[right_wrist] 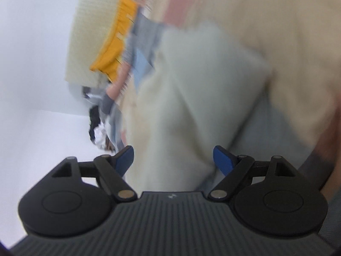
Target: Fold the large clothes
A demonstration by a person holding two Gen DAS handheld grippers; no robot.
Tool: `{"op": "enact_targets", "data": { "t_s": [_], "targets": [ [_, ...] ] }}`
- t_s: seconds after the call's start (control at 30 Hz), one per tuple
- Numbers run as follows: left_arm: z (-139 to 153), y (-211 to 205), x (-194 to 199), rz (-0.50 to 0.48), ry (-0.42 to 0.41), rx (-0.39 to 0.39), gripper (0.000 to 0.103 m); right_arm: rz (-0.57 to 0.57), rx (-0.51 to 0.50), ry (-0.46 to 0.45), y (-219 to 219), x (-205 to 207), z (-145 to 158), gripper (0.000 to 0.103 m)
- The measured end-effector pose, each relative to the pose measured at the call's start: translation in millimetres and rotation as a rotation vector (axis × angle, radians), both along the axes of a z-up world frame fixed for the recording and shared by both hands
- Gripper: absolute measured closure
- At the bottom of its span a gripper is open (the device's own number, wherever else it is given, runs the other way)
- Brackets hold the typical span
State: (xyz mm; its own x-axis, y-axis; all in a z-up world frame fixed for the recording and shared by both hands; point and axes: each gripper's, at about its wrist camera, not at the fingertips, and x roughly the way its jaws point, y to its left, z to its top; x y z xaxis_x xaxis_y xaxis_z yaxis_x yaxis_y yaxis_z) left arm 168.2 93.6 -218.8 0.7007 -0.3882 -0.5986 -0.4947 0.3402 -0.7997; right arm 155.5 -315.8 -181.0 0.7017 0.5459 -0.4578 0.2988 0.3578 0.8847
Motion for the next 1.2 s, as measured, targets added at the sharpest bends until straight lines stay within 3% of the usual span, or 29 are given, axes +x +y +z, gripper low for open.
{"op": "enact_targets", "data": {
  "t_s": [0.07, 0.13, 0.2, 0.33, 0.4, 0.5, 0.6, 0.7, 0.8, 0.87, 0.97, 1.2],
  "targets": [
    [-8, 4, 0, 0.036, -0.005, -0.047, 0.023, 0.047, -0.039, 0.028, 13, 16, -14, 0.019],
    [-14, 9, 0, 0.072, -0.014, -0.091, 0.023, 0.037, 0.018, 0.102, 19, 21, -34, 0.019],
    [-16, 11, 1, 0.086, -0.023, -0.100, 0.024, 0.026, 0.053, 0.077, 21, 24, -39, 0.019],
    [-13, 10, 6, 0.089, -0.050, -0.077, 0.025, -0.027, -0.054, -0.017, 19, 25, -26, 0.019],
    [-11, 12, 8, 0.099, -0.060, -0.060, 0.037, -0.045, -0.111, -0.033, 17, 24, -21, 0.019],
    [-7, 16, 8, 0.105, -0.095, -0.041, 0.053, -0.097, -0.080, -0.046, 12, 20, -23, 0.019],
    [0, 17, 5, 0.114, -0.144, -0.004, 0.062, -0.126, -0.049, -0.061, 9, 18, -28, 0.019],
    [6, 16, 4, 0.127, -0.198, 0.026, 0.064, -0.102, -0.112, -0.089, 12, 22, -24, 0.022],
    [10, 15, 3, 0.118, -0.211, 0.061, 0.067, -0.084, -0.187, -0.113, 16, 25, -20, 0.032],
    [12, 14, 3, 0.110, -0.221, 0.081, 0.068, -0.073, -0.233, -0.136, 19, 25, -15, 0.053],
    [17, 14, -4, 0.107, -0.238, 0.107, 0.070, -0.061, -0.279, -0.189, 18, 19, -8, 0.069],
    [46, 17, -30, 0.089, -0.285, 0.155, 0.073, -0.052, -0.327, -0.317, 15, -5, 18, 0.075]
  ]
}}
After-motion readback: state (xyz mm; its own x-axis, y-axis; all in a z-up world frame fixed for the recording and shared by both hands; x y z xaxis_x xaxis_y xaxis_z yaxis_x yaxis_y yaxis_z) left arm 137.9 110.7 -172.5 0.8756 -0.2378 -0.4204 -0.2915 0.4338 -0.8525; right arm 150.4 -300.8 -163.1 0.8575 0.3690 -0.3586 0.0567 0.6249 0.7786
